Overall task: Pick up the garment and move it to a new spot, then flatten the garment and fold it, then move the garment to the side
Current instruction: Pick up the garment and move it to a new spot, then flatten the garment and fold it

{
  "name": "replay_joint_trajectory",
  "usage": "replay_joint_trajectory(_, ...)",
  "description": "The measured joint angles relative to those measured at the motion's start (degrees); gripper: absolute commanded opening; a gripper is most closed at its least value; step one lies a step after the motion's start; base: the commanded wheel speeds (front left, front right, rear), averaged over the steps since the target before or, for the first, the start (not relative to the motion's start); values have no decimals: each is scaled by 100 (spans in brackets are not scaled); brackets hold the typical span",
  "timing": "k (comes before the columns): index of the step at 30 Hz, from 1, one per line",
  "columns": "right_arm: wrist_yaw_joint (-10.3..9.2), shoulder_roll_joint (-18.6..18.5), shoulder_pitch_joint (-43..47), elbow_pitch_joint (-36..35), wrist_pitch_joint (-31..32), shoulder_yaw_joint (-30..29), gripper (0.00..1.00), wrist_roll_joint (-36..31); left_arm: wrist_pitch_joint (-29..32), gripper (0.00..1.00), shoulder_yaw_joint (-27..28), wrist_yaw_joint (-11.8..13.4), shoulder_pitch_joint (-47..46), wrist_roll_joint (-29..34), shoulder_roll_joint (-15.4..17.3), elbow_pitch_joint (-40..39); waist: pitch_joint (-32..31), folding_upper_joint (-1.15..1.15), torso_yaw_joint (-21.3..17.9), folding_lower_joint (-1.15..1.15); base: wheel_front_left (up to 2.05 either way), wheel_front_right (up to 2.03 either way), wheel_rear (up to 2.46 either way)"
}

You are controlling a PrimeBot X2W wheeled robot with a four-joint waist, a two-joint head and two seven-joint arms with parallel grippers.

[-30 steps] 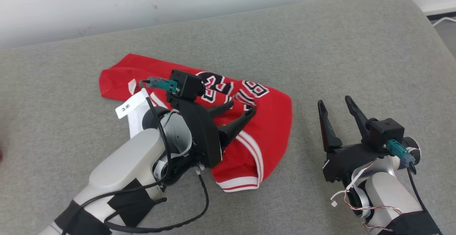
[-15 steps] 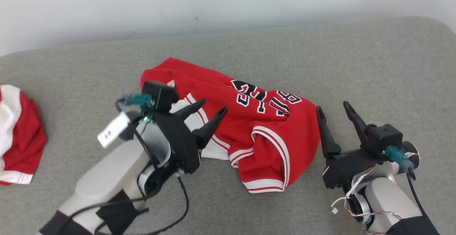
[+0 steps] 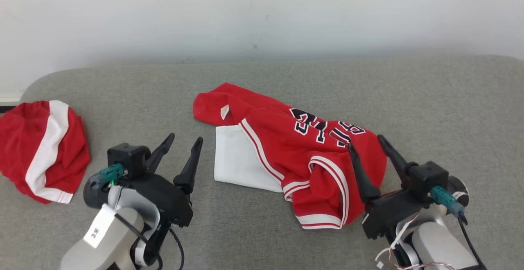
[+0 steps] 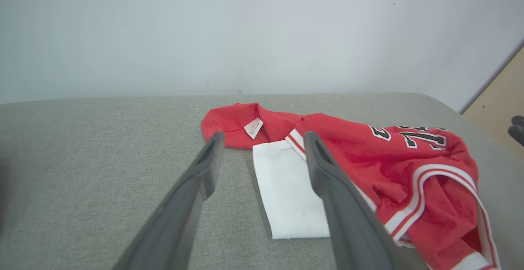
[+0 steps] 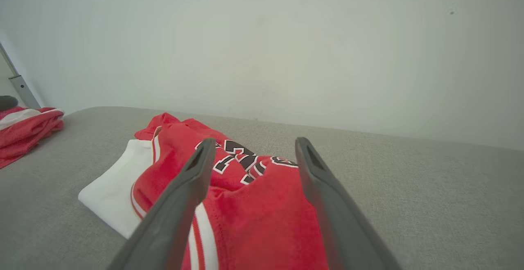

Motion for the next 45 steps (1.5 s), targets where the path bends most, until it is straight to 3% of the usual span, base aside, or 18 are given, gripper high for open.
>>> replay_joint_trajectory(12,62,16,143,-160,127,131,100,0,-63,100,590,196,902,220,321,-526,-184,0,282,0,0,0,0)
replay_joint_trajectory(24,171,208,49,-121,408,500,100,-14,-63,100,1625,201,1736,626,218,-858,-252,0,623,0,0,0,0)
replay_joint_trajectory(34,548,377,-594,671,1225,1165,100,-175,-64,100,2315,201,2154,1179,-23,-1103,-240,1,928,1,0,0,0)
replay_joint_trajectory(45,720,468,-1486,1712,2004,1473,100,-198,-69,100,2430,201,2187,1592,-401,-1413,-184,1,1192,1,0,0,0)
